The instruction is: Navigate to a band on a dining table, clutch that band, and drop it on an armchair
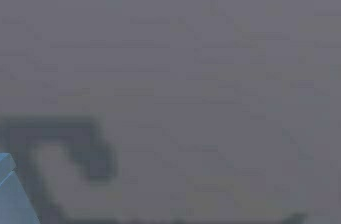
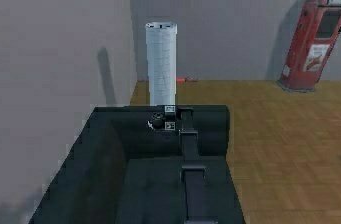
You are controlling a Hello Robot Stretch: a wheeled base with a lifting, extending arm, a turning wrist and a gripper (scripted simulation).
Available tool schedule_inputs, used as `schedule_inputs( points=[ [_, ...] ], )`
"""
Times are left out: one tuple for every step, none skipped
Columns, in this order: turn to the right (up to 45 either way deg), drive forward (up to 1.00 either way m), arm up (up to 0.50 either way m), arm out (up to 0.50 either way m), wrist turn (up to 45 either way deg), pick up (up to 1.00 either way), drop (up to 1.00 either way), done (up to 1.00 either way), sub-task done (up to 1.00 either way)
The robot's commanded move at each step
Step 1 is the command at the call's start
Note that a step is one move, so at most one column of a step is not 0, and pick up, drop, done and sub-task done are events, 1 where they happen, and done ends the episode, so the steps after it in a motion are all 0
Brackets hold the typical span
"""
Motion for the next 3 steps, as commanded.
schedule_inputs(
  points=[
    [0.0, 0.0, -0.16, 0.0, 0.0, 0.0, 0.0, 0.0, 0.0],
    [0.0, 0.0, -0.32, 0.0, 0.0, 0.0, 0.0, 0.0, 0.0],
    [0.0, 0.0, 0.0, 0.0, 0.0, 0.0, 1.0, 0.0, 0.0]
  ],
)
